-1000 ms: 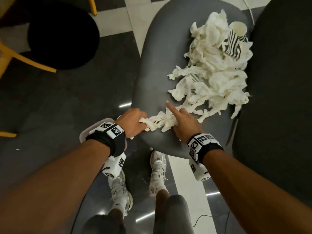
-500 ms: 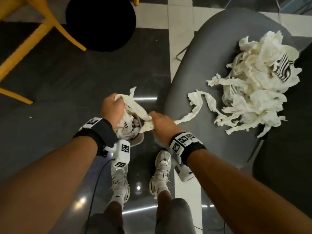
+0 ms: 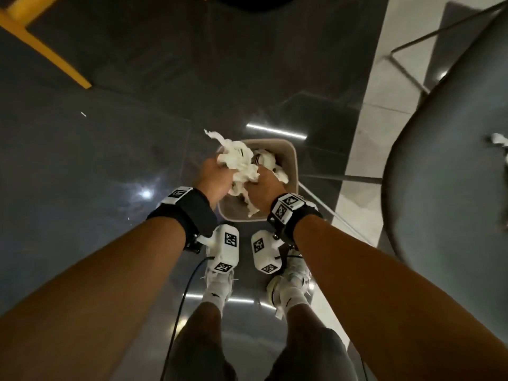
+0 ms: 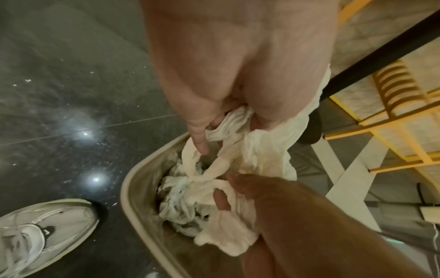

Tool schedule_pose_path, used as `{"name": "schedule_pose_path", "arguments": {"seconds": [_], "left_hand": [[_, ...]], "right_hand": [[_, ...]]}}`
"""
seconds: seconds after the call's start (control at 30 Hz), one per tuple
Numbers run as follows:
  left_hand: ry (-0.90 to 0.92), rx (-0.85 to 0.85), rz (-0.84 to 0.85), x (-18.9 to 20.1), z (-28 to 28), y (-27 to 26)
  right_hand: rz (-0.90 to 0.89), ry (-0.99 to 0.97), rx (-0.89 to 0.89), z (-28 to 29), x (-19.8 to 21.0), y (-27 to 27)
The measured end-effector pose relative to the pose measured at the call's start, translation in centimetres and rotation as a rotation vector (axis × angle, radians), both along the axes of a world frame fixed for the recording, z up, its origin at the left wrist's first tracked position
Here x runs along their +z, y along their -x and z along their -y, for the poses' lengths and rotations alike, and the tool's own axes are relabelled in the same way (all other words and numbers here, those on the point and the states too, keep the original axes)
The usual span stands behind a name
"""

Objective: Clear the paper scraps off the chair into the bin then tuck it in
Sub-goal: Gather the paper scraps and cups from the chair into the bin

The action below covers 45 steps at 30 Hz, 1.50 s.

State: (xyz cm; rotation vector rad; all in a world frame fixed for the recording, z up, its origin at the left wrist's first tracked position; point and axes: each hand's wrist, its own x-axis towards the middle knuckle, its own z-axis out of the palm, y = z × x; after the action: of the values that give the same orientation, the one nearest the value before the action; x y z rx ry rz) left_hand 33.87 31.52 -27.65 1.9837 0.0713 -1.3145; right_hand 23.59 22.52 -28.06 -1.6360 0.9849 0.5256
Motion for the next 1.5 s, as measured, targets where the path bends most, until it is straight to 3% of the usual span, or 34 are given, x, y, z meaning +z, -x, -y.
{"name": "schedule_pose_path", "arguments": {"seconds": [0.13,0.2,0.23,0.4,0.5,0.6,0.77,0.97,1.2,1.37,1.43,1.5], "left_hand": [[-0.024,-0.124,-0.030,-2.3,-0.6,2.1],[-0.025,-0.177,-0.074,-1.8,-0.5,2.6],[-0.027,-0.178,-0.077,-1.3,-0.2,2.5],[-0.078,-0.208,0.066,3.9,3.1,0.8],[-0.105,-0.242,0.126,8.0,6.2,0.2],[-0.084,-0.389,0.217,12.1,9.8,0.8],[0.050,-0.699,0.287,19.8,18.5,6.0],[0.282,-0.931,0.322,26.0,29.3,16.5],[0.322,-1.185,0.424,25.8,38.9,27.4],[0.398,-1.201,0.769,25.7,44.8,31.0],[0.355,-1.311,0.872,25.5,46.9,31.7],[0.295,-1.438,0.870,25.1,48.7,32.4]], "right_hand": [[-0.086,-0.005,0.109,-0.4,-4.7,1.3],[-0.099,-0.024,0.001,0.0,-6.7,2.8],[-0.093,-0.013,-0.052,0.3,-5.8,3.1],[-0.196,-0.079,-0.142,3.4,1.0,3.2],[-0.160,-0.110,-0.202,5.4,5.6,4.0],[-0.103,-0.051,-0.240,8.4,11.7,6.4],[-0.135,0.141,-0.514,14.8,21.6,16.9],[-0.285,0.605,-0.761,25.5,29.1,31.8],[-0.262,0.683,-0.733,31.9,26.9,38.4],[-0.157,0.876,-0.655,35.4,26.1,38.0],[-0.114,0.906,-0.650,37.2,26.2,37.7],[-0.074,0.898,-0.713,39.2,26.4,37.6]]}}
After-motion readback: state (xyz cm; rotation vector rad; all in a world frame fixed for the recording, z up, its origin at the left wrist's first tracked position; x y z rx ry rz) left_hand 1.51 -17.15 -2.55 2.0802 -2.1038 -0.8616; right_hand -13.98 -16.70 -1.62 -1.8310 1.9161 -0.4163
